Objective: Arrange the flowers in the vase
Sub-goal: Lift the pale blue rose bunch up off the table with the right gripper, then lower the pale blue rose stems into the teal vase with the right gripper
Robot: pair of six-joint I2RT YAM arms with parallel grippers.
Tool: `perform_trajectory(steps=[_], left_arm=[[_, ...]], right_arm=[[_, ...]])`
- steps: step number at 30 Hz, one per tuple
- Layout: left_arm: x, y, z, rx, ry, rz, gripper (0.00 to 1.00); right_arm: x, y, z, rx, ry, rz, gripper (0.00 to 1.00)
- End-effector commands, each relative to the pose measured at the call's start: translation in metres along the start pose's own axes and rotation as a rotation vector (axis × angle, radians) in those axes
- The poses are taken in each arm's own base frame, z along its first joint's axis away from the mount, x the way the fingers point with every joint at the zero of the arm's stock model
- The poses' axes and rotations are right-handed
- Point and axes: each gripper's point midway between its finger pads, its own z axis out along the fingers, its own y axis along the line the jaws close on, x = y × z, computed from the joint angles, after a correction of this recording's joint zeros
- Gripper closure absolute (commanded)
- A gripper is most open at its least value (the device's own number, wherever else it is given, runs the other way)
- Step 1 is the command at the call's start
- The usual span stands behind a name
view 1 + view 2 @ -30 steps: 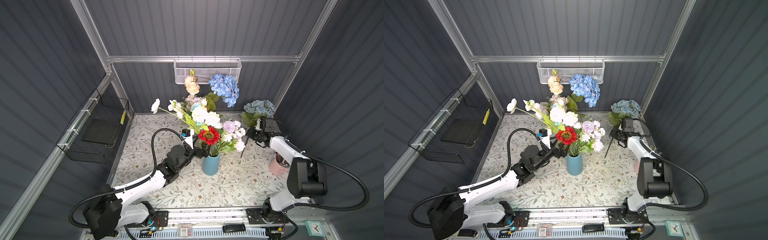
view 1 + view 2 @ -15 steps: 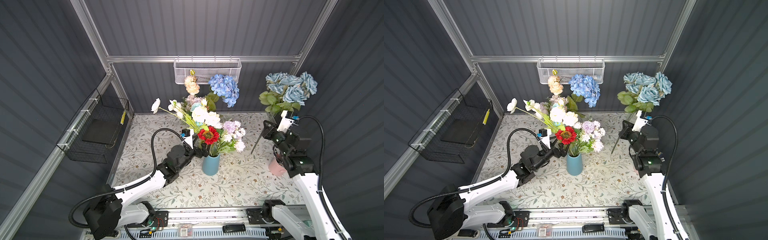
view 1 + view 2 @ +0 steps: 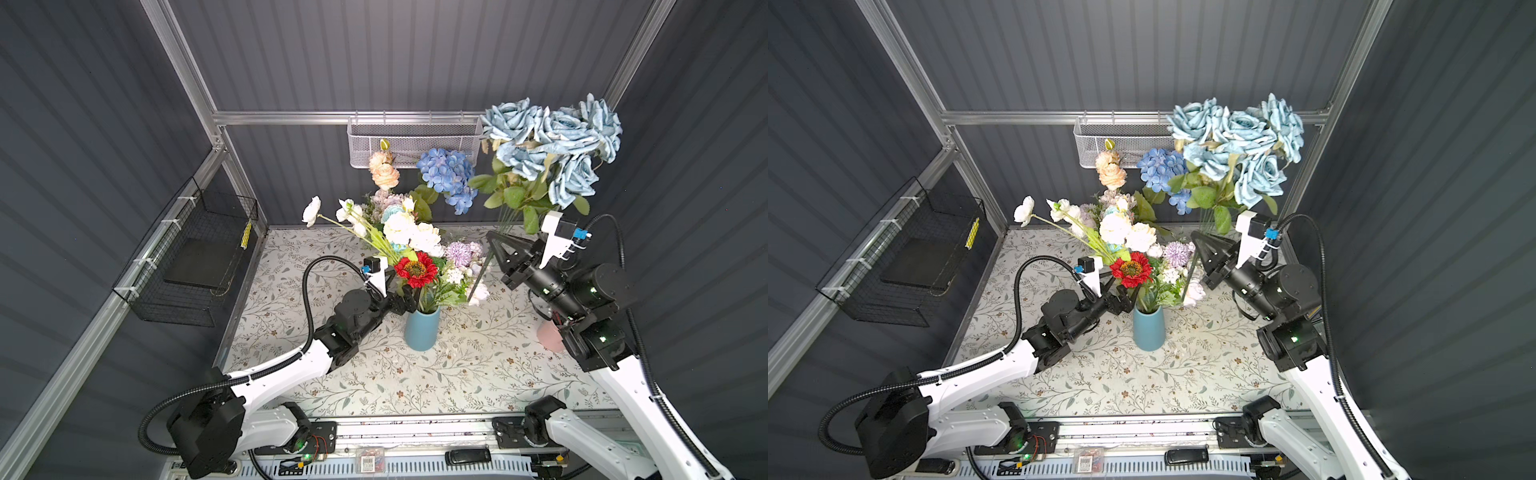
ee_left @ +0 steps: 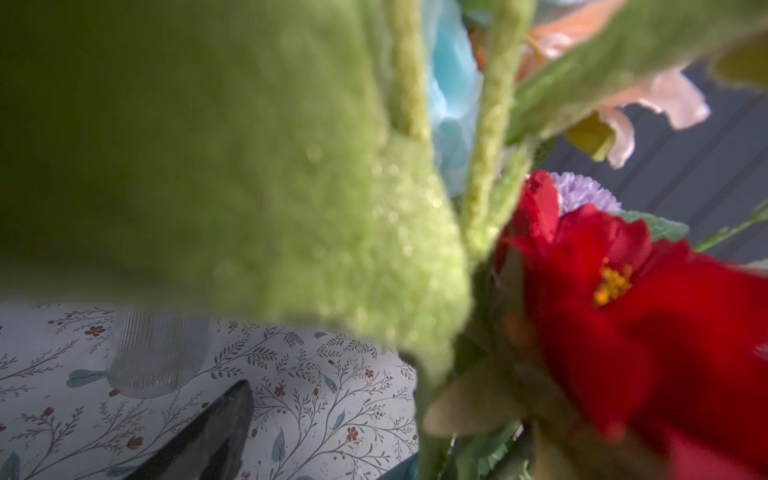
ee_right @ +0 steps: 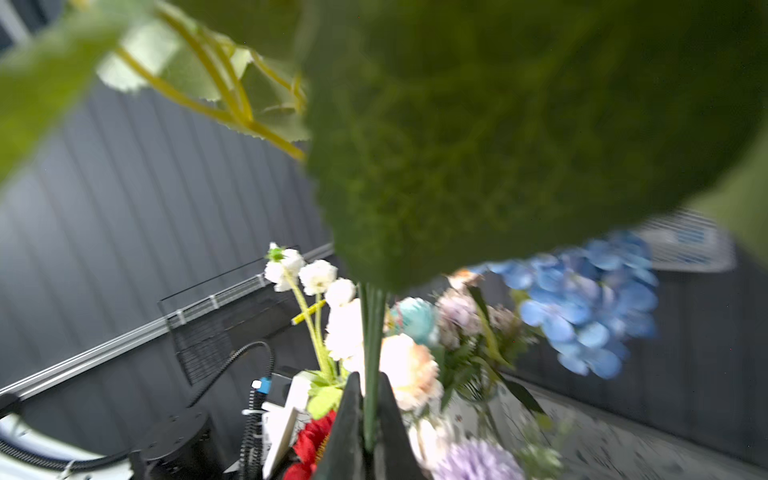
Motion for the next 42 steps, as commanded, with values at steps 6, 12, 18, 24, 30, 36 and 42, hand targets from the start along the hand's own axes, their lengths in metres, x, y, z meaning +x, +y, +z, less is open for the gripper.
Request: perform_trajectory(steps=[6, 12, 18, 24, 30, 36, 42], left_arm=[[-0.019, -0.003, -0.002, -0.006, -0.044, 0.012, 0.01], [-0.021, -0.003, -0.005, -0.007, -0.047, 0.012, 0.01], [-0.024, -0.004, -0.007, -0.005, -0.048, 0.018, 0.01], [-0.023, -0.006, -0.004, 0.002, -0.043, 0.019, 0.01], [-0.023, -0.006, -0.004, 0.001, -0.043, 0.021, 0.01], [-0.018, -0.001, -0.004, -0.018, -0.028, 0.022, 0.01], [-0.020, -0.001, -0.006, -0.025, -0.034, 0.029, 0.01]], right_arm=[[0.023, 0.071, 0.020, -0.360, -0.159, -0.204, 1.00], [0.062, 0.081, 0.034, -0.385, -0.167, -0.300, 1.00], [0.092, 0.073, 0.035, -0.326, -0.155, -0.355, 1.00], [0.099, 0.066, 0.031, -0.273, -0.189, -0.391, 1.00], [0.116, 0.056, 0.033, -0.223, -0.130, -0.385, 1.00], [0.142, 0.047, 0.024, -0.154, -0.076, -0.359, 1.00], [0.168, 0.035, 0.017, -0.094, -0.020, -0.327, 1.00]])
